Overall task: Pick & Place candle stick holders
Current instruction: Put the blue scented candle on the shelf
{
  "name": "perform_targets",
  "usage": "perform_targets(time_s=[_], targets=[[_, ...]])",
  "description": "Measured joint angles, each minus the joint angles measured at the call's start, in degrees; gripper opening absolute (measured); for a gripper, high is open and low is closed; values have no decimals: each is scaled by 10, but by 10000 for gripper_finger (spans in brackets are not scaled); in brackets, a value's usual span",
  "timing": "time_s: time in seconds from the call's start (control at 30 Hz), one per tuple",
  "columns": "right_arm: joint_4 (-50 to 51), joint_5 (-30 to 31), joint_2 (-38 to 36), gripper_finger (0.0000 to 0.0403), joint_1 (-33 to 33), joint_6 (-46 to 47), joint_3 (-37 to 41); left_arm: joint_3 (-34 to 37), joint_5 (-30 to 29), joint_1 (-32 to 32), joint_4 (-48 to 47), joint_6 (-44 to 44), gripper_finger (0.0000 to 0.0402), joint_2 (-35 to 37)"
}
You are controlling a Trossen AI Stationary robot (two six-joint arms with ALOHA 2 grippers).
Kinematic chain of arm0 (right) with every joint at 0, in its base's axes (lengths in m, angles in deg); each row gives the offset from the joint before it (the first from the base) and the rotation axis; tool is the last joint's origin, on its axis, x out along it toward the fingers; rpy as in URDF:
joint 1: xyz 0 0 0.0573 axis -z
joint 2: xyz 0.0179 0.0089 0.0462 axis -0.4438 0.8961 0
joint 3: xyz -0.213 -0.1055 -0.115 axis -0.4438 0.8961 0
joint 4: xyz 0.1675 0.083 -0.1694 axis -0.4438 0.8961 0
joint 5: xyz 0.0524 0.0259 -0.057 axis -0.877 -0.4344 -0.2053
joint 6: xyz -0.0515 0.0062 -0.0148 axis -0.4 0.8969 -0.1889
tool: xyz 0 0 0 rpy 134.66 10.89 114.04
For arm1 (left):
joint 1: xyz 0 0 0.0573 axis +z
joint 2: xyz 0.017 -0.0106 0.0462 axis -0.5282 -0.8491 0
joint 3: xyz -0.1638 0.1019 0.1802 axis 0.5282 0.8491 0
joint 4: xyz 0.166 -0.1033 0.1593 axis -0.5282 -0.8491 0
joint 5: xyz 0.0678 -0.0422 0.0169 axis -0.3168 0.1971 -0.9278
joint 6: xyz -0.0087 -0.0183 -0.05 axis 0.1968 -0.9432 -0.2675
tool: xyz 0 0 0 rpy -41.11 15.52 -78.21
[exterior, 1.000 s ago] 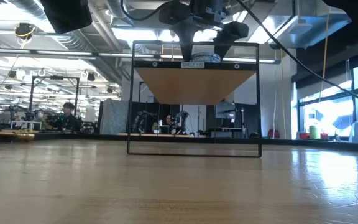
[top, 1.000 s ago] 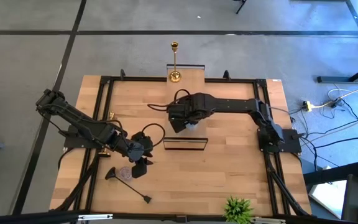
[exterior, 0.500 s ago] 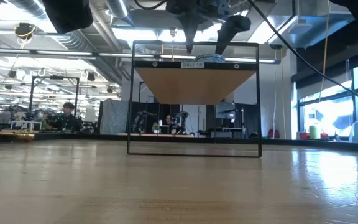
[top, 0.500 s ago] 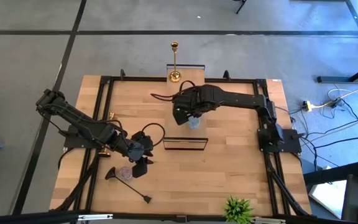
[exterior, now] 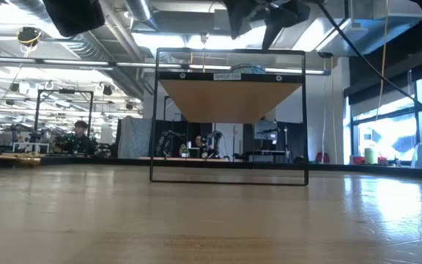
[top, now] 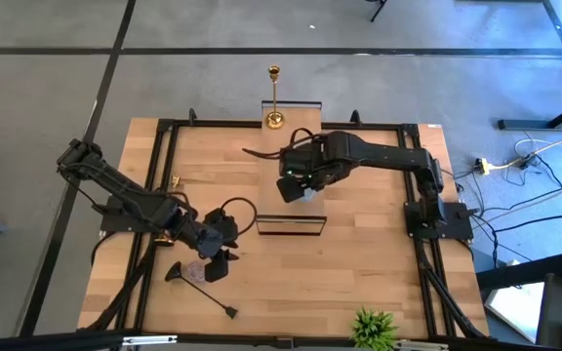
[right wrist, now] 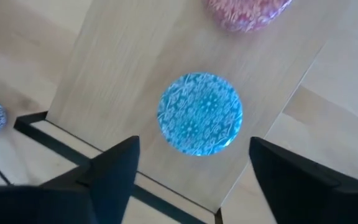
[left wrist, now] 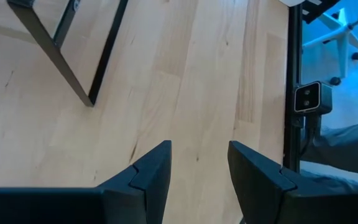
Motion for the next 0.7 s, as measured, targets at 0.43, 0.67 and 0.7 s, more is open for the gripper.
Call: perform_targets(time_s=[0.43,0.67,0.7], targets=[[0,-33,0,9,5,-31,1,0,-8,-15,-12,-21,155,0],[0,-73,1,3,12,-58,11,0,-18,-22,-13,-31,155,0],[0,-77,1,2,6,-64,11,0,-18,-22,-13,-31,155,0]])
